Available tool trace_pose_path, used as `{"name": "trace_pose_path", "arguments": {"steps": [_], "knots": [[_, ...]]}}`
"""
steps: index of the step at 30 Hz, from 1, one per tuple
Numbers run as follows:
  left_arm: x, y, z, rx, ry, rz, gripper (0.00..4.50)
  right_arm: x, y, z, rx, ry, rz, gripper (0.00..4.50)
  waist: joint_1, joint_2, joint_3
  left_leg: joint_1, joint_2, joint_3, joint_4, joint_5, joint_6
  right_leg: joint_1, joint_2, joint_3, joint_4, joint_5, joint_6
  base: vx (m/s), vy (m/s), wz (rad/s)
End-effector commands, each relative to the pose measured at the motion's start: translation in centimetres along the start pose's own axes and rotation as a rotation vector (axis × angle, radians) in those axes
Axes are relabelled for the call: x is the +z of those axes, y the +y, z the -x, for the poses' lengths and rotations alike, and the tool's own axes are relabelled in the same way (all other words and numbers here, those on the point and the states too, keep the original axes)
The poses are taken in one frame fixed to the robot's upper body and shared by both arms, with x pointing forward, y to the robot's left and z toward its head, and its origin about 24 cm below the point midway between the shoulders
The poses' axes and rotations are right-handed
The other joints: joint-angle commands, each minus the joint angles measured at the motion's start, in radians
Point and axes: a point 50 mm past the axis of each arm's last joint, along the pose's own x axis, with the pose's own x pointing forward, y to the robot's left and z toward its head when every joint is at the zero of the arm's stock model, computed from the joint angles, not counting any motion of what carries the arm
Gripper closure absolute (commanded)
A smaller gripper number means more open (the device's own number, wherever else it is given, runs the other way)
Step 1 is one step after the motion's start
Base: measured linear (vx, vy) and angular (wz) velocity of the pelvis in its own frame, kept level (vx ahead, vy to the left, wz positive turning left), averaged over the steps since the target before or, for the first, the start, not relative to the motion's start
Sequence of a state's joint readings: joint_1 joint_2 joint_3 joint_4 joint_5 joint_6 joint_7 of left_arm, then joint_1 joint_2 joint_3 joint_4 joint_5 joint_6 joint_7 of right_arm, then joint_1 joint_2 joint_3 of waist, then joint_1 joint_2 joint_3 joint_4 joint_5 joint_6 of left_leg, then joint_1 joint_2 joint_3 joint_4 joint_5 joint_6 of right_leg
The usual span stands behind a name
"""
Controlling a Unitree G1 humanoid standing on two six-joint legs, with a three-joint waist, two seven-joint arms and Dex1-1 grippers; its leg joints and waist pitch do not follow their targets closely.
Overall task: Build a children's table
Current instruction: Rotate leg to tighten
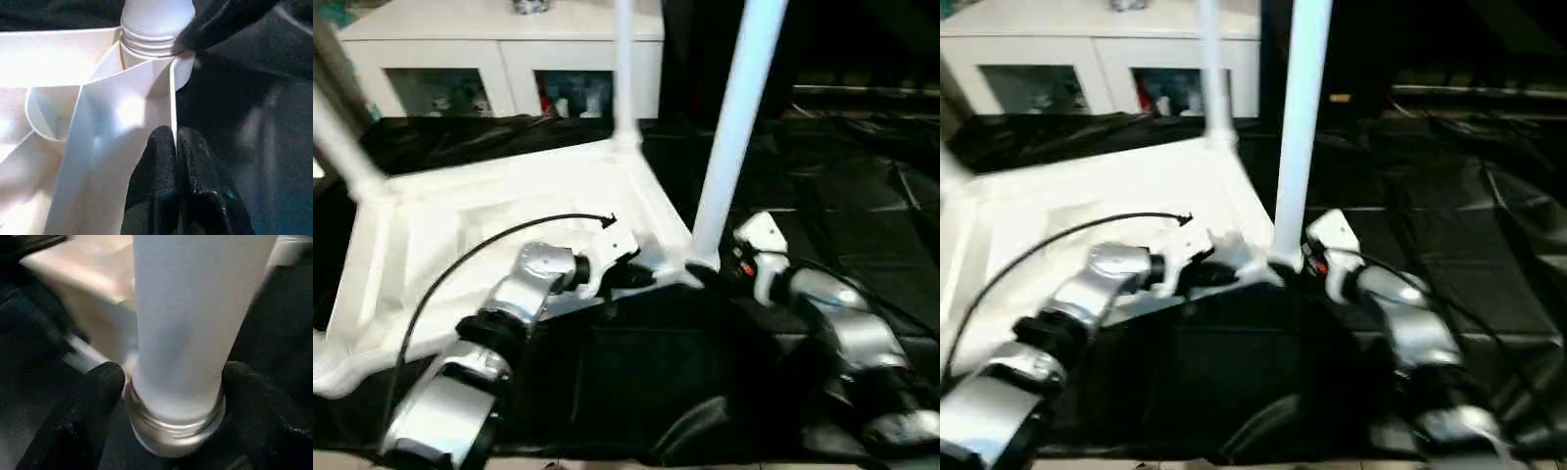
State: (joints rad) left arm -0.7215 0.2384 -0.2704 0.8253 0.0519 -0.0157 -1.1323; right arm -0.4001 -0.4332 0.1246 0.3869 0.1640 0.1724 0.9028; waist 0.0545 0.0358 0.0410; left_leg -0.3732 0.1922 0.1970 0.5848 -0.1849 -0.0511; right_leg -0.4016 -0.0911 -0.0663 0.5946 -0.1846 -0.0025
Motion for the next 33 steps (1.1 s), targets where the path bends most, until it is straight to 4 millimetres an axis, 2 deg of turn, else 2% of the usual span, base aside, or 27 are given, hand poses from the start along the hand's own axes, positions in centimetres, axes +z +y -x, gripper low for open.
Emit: {"name": "trace_pose_path", "arguments": {"steps": [1, 7, 10, 12, 17, 22, 25, 28, 30, 31, 33], "knots": [[0.3, -0.7, -0.1, -0.111, 0.006, -0.037, 4.50, 0.3, 1.4, -0.4, 0.133, 0.001, 0.008, 0.99, 0.007, -0.010, -0.058, 0.011, 0.043, -0.014, -0.063, -0.194, 0.100, 0.054, -0.054, 0.039, -0.064, -0.123, -0.266, 0.000, 0.000, 0.00], [0.3, -0.9, 0.2, -0.166, 0.010, -0.021, 4.50, 0.7, 2.0, -0.1, 0.214, -0.022, 0.014, 0.99, 0.016, -0.006, -0.058, 0.015, 0.045, -0.014, -0.064, -0.206, 0.080, 0.049, -0.056, 0.041, -0.062, -0.127, -0.277, 0.000, 0.000, 0.00], [0.2, -1.0, 0.1, -0.161, 0.006, -0.023, 4.50, 0.4, 2.3, -0.2, 0.231, -0.008, 0.005, 0.99, 0.021, -0.008, -0.059, 0.013, 0.043, -0.014, -0.064, -0.192, 0.074, 0.052, -0.057, 0.040, -0.060, -0.114, -0.274, 0.000, 0.000, 0.00], [0.2, -1.0, 0.0, -0.163, 0.005, -0.023, 4.50, 0.2, 2.4, -0.1, 0.238, 0.006, -0.001, 1.25, 0.023, -0.010, -0.060, 0.012, 0.042, -0.014, -0.062, -0.181, 0.076, 0.054, -0.057, 0.041, -0.060, -0.111, -0.270, 0.000, 0.000, 0.00], [0.2, -1.0, 0.0, -0.162, 0.001, -0.024, 4.50, -0.2, 2.4, 0.1, 0.244, 0.025, -0.013, 1.49, 0.030, -0.011, -0.061, 0.012, 0.042, -0.013, -0.060, -0.159, 0.085, 0.053, -0.057, 0.040, -0.057, -0.091, -0.271, 0.000, 0.000, 0.00], [0.1, -1.0, 0.1, -0.153, -0.002, -0.019, 4.50, -0.6, 2.1, -0.2, 0.204, 0.042, -0.028, 1.96, 0.031, -0.008, -0.060, 0.014, 0.043, -0.014, -0.062, -0.172, 0.076, 0.052, -0.057, 0.040, -0.060, -0.119, -0.265, 0.000, 0.000, 0.00], [0.1, -1.0, 0.1, -0.152, -0.002, -0.017, 4.50, -0.9, 2.1, -0.3, 0.178, 0.047, -0.045, 2.16, 0.030, -0.010, -0.059, 0.013, 0.042, -0.015, -0.063, -0.183, 0.069, 0.052, -0.057, 0.040, -0.061, -0.137, -0.258, 0.000, 0.000, 0.00], [0.0, -0.8, -0.1, -0.098, -0.005, 0.001, 4.50, -1.5, 1.6, -0.8, 0.069, 0.028, -0.109, 2.30, 0.027, -0.009, -0.057, 0.014, 0.041, -0.015, -0.065, -0.203, 0.058, 0.052, -0.058, 0.040, -0.066, -0.173, -0.249, 0.000, 0.000, 0.00], [-0.1, -0.6, -0.3, -0.053, 0.000, 0.012, 4.50, -1.7, 1.3, -1.1, -0.005, 0.016, -0.140, 2.39, 0.019, -0.007, -0.054, 0.018, 0.040, -0.018, -0.070, -0.240, 0.035, 0.048, -0.059, 0.040, -0.074, -0.238, -0.238, 0.000, 0.000, 0.00], [-0.1, -0.6, -0.3, -0.053, 0.000, 0.012, 4.50, -1.7, 1.3, -1.1, -0.005, 0.016, -0.140, 2.40, 0.016, -0.009, -0.054, 0.018, 0.039, -0.017, -0.070, -0.247, 0.030, 0.049, -0.058, 0.040, -0.076, -0.251, -0.232, 0.000, 0.000, 0.00], [0.3, 0.1, -1.6, 0.105, -0.016, 0.061, 4.50, -2.4, 0.8, -2.3, -0.227, -0.007, -0.243, 2.42, 0.004, -0.006, -0.052, 0.021, 0.038, -0.019, -0.073, -0.273, 0.011, 0.043, -0.058, 0.041, -0.082, -0.297, -0.220, 0.000, 0.000, 0.00]]}}
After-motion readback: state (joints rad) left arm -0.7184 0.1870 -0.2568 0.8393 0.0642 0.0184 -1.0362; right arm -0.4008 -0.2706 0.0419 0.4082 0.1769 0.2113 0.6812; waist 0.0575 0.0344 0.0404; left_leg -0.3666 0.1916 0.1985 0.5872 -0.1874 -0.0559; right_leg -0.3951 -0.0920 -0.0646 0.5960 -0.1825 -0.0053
